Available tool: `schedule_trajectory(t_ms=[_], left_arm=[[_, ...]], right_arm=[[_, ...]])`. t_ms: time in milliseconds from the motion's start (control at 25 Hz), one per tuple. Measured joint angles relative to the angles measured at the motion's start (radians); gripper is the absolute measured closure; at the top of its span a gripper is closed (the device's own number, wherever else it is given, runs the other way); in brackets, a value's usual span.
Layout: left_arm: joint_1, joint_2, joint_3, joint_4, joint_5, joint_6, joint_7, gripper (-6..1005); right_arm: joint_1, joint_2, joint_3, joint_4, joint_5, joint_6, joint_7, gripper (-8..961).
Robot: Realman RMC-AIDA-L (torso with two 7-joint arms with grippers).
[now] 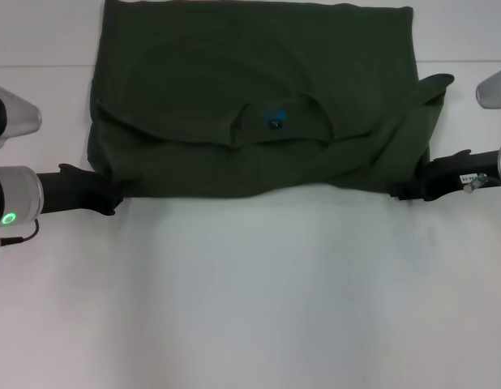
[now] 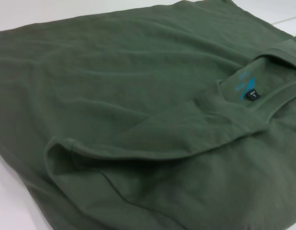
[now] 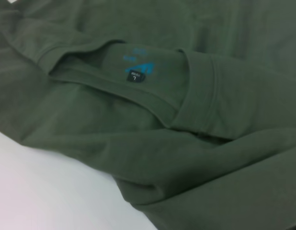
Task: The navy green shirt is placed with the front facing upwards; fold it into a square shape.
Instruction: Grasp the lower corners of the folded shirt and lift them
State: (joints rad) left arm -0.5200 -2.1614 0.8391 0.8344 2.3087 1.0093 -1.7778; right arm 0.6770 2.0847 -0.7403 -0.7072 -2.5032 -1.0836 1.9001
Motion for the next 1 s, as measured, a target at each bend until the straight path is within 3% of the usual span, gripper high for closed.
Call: schedule_trajectory(t_ms=[640, 1000], left_arm=[[-0.003, 0.000, 0.000, -0.003, 0.000, -0.009, -0.004, 943], [-0.003, 0.000, 0.000, -0.005, 0.000, -0.011, -0.005, 943]], right_arm=[[-0.015, 0.000, 0.005, -0.002, 0.008, 0.004, -0.041, 803], [-0.033, -0.002, 0.002, -0.021, 0.021, -0.017, -0.074, 889]])
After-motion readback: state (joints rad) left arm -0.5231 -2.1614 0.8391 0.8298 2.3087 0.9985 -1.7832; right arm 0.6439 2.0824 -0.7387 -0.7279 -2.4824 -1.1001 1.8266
